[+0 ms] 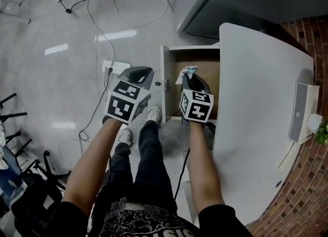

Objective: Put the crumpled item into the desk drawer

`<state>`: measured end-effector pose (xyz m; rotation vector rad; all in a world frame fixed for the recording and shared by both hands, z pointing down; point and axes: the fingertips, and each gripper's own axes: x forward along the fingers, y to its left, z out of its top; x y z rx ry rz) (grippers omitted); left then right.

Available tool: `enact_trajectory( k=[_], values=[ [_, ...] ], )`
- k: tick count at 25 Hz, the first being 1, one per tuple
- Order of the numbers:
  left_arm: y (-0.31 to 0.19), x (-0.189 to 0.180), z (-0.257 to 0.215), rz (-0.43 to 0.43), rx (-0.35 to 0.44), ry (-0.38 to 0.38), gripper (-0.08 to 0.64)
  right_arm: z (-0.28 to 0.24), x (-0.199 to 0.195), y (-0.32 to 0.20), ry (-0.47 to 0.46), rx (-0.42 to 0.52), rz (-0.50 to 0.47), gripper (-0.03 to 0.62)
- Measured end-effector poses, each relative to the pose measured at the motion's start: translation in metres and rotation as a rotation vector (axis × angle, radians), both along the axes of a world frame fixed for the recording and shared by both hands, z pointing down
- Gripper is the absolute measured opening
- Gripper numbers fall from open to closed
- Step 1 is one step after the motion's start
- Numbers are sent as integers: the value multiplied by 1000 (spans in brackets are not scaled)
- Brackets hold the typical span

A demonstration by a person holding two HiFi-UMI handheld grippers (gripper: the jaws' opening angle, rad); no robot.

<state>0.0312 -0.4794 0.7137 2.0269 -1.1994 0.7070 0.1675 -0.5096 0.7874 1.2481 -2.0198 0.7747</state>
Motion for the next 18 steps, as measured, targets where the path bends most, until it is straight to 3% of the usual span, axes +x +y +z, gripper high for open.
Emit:
enact_trajectory(
  k=[4,8,18],
  values=[
    [0,-1,0,-8,-2,-3,0,4,0,1,-2,-19,-5,112],
    [1,-6,-3,-21,-3,-6,0,1,-3,0,-12,-29,-12,167],
    [0,-36,-44,-79,37,-33,0,-51,-35,-13,-60,25,-60,164]
  ],
)
